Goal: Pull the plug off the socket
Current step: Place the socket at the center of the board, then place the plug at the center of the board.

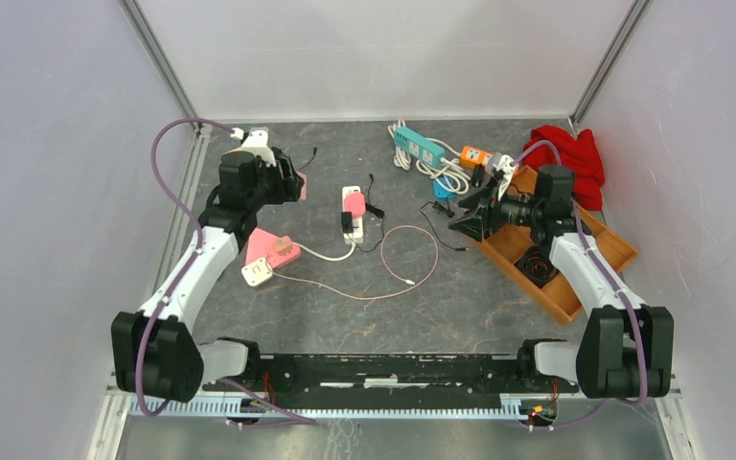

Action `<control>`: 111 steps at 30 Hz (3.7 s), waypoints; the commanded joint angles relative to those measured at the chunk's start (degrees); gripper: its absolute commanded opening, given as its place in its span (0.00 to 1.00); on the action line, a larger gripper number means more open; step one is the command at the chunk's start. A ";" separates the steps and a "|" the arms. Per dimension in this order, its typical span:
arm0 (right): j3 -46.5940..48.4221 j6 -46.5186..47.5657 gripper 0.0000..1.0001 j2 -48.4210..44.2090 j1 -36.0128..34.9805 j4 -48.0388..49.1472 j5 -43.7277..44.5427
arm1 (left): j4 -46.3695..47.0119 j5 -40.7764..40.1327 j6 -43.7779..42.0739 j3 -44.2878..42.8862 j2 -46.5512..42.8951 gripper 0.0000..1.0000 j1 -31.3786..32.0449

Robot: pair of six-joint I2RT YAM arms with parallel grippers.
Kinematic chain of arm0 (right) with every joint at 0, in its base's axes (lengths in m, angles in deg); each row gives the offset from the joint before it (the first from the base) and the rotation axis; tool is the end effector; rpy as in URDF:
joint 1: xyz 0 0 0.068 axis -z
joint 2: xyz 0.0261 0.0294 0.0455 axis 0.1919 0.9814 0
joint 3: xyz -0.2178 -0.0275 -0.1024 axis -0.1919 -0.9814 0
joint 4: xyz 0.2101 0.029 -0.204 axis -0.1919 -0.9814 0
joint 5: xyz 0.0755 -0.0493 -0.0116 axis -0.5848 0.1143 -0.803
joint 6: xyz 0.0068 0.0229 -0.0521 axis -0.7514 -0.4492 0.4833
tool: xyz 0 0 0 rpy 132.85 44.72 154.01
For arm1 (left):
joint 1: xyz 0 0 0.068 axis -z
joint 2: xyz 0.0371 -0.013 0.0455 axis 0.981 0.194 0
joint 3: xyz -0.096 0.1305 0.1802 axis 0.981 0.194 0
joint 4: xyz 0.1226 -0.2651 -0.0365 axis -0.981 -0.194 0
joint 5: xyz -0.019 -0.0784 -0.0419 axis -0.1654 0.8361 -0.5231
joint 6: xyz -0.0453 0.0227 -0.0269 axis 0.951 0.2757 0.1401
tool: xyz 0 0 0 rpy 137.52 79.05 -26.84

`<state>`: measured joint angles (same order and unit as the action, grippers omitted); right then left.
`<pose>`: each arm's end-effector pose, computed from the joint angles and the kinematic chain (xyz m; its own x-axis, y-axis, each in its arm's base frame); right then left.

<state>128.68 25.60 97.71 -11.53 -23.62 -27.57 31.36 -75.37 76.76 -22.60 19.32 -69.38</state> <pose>0.3036 0.0387 0.2172 -0.3062 -0.0999 -0.9467 -0.8712 0.4302 0.2364 0.3262 -0.0579 0.2656 -0.4384 -0.1234 -0.8903 0.1625 0.9633 -0.2135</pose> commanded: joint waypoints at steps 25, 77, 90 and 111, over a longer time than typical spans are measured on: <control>8.20 16.03 0.75 4.77 0.17 -15.63 -0.38 | 12.04 30.28 17.51 -14.72 31.27 0.02 -20.64; 10.00 18.85 0.76 10.30 -0.43 -19.71 0.88 | 6.86 23.46 12.38 -24.98 46.23 0.78 -24.00; 10.09 19.05 0.76 10.41 -0.48 -19.90 1.04 | 7.43 17.13 10.86 -21.20 38.72 1.00 -24.12; 10.08 19.26 0.76 9.85 -0.44 -20.11 0.88 | 9.21 6.47 6.48 -14.21 25.12 1.00 -24.03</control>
<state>136.27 44.02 107.77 -11.77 -43.47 -26.65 37.94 -66.78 86.77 -37.00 50.16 -93.25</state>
